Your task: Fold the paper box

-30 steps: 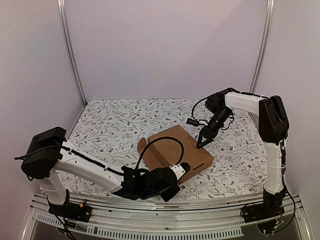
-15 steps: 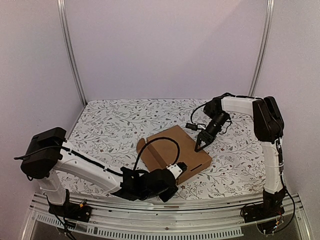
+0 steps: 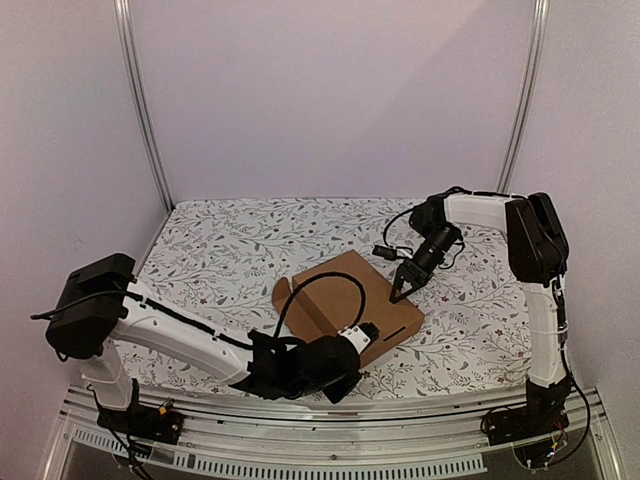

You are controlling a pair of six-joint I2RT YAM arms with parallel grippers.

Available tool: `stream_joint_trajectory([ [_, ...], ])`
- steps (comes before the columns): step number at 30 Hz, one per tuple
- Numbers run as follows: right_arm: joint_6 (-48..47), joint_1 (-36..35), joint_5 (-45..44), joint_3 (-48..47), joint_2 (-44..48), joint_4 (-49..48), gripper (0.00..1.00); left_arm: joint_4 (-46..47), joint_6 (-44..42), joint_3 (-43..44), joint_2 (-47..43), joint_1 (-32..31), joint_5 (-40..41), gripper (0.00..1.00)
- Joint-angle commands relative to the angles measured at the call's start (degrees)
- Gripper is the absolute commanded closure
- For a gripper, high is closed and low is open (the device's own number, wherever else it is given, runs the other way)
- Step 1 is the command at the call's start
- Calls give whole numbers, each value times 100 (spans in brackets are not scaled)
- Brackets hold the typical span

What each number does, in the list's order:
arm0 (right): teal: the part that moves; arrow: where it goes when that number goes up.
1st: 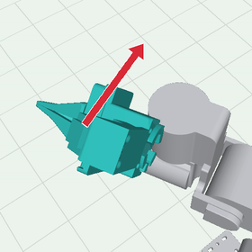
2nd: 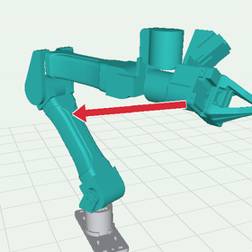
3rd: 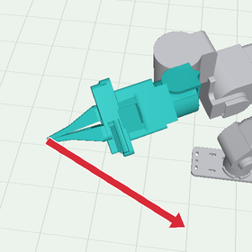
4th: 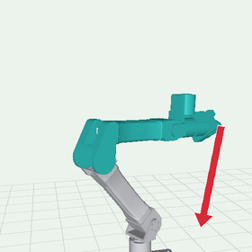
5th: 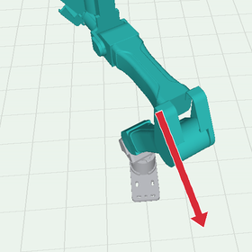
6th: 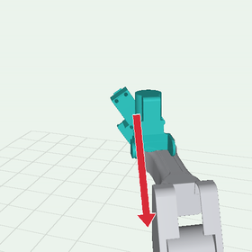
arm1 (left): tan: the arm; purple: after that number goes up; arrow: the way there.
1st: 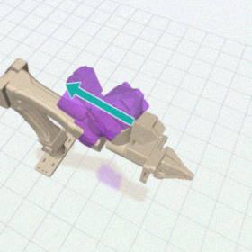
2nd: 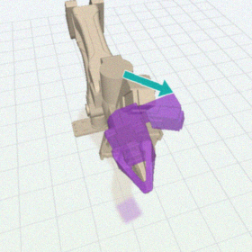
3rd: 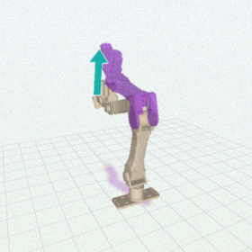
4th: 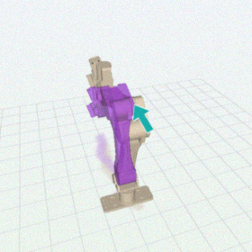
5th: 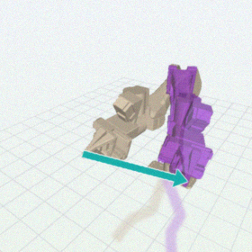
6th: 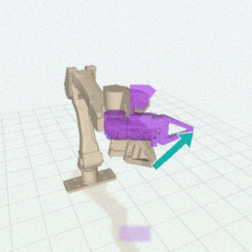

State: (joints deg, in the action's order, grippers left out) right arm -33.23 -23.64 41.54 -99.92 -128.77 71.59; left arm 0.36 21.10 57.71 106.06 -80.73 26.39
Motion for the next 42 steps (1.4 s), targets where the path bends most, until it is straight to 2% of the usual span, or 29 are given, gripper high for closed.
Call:
stream_joint_trajectory([
  [1,-52,-80,-101,174,-196,31,45,-256,439,150,-14,153,229,100],
  [6,109,-60,-260,179,-225,-117,46,-370,1093,-163,-224,163,38,99],
  [12,206,-44,-289,157,-287,-149,46,-570,1218,-104,-152,165,-57,94],
  [18,238,-41,-234,166,-285,-152,47,-455,1269,-346,-279,142,-143,86],
  [24,252,-40,-206,157,-281,-133,47,-167,1204,-573,-441,139,-230,91],
  [27,239,-39,-175,166,-289,-121,47,-135,1033,-533,-396,138,-309,95],
  [30,233,-42,-154,166,-312,-112,47,285,679,-444,-328,117,-563,98],
  [42,256,-44,-124,148,-311,-113,47,369,378,-449,-309,-38,-646,99],
])
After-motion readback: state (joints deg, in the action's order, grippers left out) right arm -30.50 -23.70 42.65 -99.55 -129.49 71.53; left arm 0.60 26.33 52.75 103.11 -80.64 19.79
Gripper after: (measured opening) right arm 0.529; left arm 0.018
